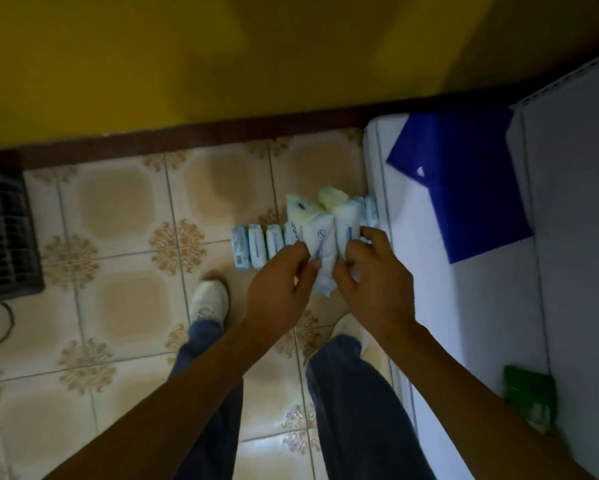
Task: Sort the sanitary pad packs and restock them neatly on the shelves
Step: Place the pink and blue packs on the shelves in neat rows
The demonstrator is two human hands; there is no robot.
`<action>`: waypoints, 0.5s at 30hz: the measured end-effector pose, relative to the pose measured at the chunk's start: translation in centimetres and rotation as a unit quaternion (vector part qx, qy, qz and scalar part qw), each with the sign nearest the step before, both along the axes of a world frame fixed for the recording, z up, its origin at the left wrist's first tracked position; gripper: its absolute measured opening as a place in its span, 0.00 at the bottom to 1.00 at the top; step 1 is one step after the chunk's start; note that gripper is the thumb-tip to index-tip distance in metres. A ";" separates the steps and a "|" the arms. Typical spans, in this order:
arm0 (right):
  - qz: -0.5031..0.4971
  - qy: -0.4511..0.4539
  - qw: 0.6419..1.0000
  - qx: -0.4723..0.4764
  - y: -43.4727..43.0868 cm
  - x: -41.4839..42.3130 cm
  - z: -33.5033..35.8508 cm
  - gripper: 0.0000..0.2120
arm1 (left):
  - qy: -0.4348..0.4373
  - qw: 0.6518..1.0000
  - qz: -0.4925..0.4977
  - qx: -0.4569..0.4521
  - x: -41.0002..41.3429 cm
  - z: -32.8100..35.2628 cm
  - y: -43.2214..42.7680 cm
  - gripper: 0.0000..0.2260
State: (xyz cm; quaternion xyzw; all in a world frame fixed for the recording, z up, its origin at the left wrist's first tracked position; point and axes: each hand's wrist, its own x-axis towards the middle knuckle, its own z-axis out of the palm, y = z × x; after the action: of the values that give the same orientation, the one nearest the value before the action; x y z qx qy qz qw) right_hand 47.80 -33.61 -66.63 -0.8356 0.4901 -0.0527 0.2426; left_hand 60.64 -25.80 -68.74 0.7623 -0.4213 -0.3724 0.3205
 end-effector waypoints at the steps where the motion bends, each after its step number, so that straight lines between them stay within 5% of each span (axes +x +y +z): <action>1: -0.009 -0.040 0.999 -0.034 -0.9 0.3 3.6 0.06 | -0.018 0.999 -0.004 -0.044 0.6 3.4 -0.9 0.11; 6: -0.032 -0.136 0.973 -0.186 -4.5 1.1 22.1 0.09 | 0.023 0.977 -0.034 -0.211 2.3 21.0 -5.6 0.15; 12: -0.073 -0.167 0.937 -0.297 -3.5 -0.1 39.8 0.09 | 0.063 0.952 -0.120 -0.276 2.2 38.4 -6.6 0.15; 15: -0.127 -0.182 0.909 -0.352 -2.3 -1.1 46.8 0.09 | 0.055 0.904 -0.225 -0.360 2.4 45.2 -7.3 0.13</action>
State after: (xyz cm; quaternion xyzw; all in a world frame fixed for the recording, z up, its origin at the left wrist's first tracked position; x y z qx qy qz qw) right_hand 46.73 -35.91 -19.85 -0.7737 0.4888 -0.4029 0.0086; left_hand 63.08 -33.11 -23.55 0.4585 -0.6686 -0.2987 0.5035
